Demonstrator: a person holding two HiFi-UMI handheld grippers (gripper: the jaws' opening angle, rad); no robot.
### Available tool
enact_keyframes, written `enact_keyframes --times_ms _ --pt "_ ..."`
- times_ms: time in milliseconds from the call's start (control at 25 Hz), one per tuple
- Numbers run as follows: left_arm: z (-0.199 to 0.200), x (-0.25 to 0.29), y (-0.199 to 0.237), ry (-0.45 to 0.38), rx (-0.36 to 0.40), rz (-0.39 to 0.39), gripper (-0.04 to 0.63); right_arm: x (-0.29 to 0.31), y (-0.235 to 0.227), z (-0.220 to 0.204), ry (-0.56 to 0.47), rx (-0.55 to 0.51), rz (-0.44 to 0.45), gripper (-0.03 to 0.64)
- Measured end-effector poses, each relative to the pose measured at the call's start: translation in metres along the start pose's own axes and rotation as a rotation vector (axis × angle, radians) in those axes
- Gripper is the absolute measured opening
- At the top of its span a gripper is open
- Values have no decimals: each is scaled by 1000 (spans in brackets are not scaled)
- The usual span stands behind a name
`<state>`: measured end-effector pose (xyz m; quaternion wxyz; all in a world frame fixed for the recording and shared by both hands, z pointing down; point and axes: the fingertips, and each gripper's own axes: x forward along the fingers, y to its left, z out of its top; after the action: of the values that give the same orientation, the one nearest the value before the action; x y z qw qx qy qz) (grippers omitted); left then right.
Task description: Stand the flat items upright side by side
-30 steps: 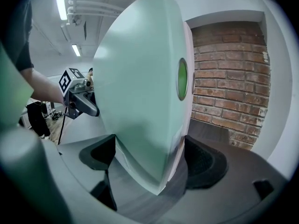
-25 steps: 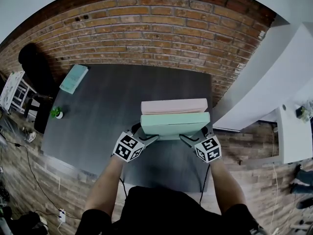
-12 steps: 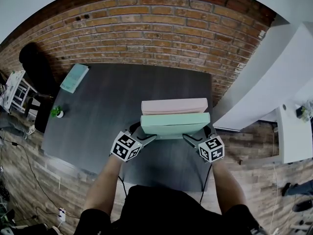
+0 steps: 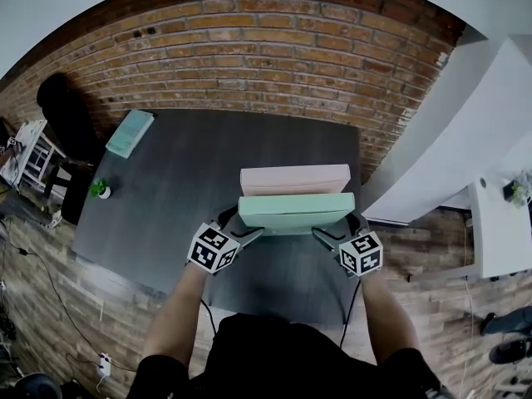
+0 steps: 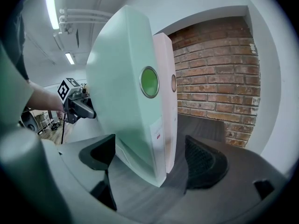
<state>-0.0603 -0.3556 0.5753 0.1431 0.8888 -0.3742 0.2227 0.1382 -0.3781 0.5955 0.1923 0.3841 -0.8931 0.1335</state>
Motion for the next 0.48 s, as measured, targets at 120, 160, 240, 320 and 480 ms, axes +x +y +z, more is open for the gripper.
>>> enact_keyframes --times_ms 120,160,240,320,480 --pt "2 0 2 -4 -8 14 399 1 1 4 -7 -1 5 477" --pt "2 0 2 -7 -11 17 399 1 2 5 -9 -3 6 477" --pt "3 -1 4 -10 -13 22 399 3 2 7 -11 -6 7 477" --pt "3 0 5 -8 -15 25 399 3 2 7 -7 -6 5 477" --pt "3 1 7 -7 -21 24 399 5 -3 3 9 -1 -3 477"
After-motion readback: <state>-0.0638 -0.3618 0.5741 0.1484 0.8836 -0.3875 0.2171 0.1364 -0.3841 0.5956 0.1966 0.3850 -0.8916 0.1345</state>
